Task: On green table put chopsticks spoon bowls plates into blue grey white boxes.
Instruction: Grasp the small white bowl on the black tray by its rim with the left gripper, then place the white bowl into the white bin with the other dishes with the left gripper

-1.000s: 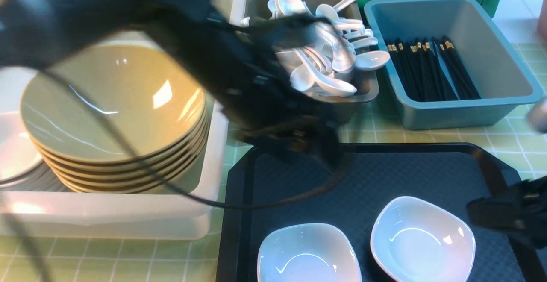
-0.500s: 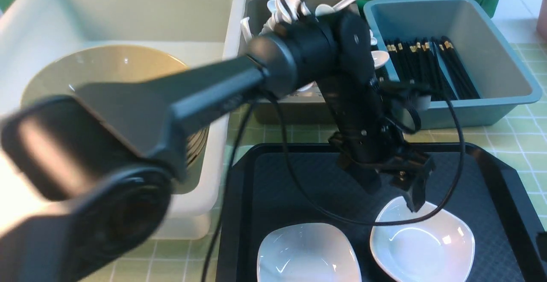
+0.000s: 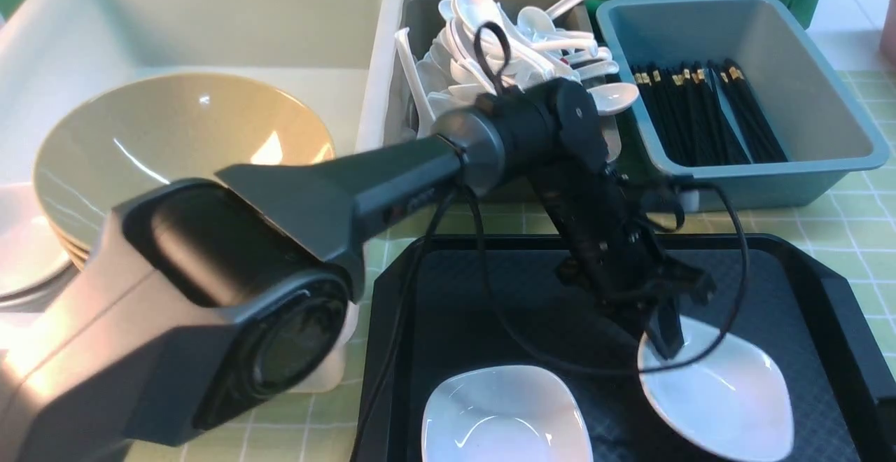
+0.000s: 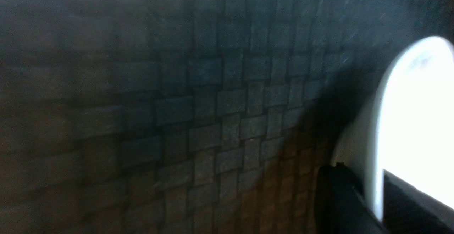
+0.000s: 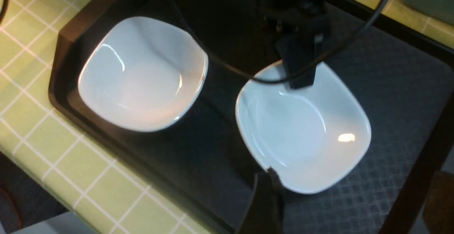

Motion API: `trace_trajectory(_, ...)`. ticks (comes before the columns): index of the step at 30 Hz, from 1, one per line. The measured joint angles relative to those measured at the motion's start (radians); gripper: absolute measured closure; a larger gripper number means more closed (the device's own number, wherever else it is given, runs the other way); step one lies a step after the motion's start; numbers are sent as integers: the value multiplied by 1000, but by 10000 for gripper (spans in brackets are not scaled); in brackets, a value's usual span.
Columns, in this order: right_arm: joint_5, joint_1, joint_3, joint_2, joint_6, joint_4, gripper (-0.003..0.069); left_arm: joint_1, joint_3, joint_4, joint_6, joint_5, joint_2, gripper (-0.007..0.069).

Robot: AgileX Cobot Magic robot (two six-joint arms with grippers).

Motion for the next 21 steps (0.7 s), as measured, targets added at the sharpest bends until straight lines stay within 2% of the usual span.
trace_trajectory(3,-16,16,0,0,0,-1,103,17,1,13,-4,-1,-35,610)
trace_trajectory(7,-21,84,-31,16,-1,-1,116,74,1,50,-29,3,-180,610)
trace_trajectory(10,-14,135,-97,65,-41,14,179,142,13,84,-47,3,-320,610)
trace_trajectory(12,4,175,-187,123,-129,65,329,226,73,92,-49,4,-473,610)
trace_trajectory(13,5,177,-194,128,-135,71,329,233,80,92,-49,4,-485,610)
trace_trajectory(14,11,198,-246,171,-169,117,465,313,157,91,-47,10,-599,610)
trace_trajectory(16,11,214,-301,217,-203,169,576,430,267,74,-29,19,-728,610)
trace_trajectory(17,11,217,-319,230,-220,183,594,458,303,65,-19,21,-766,610)
trace_trajectory(18,9,222,-331,247,-235,205,610,535,367,47,1,22,-830,610)
trace_trajectory(21,-10,234,-365,308,-320,307,631,819,552,-15,74,22,-999,610)
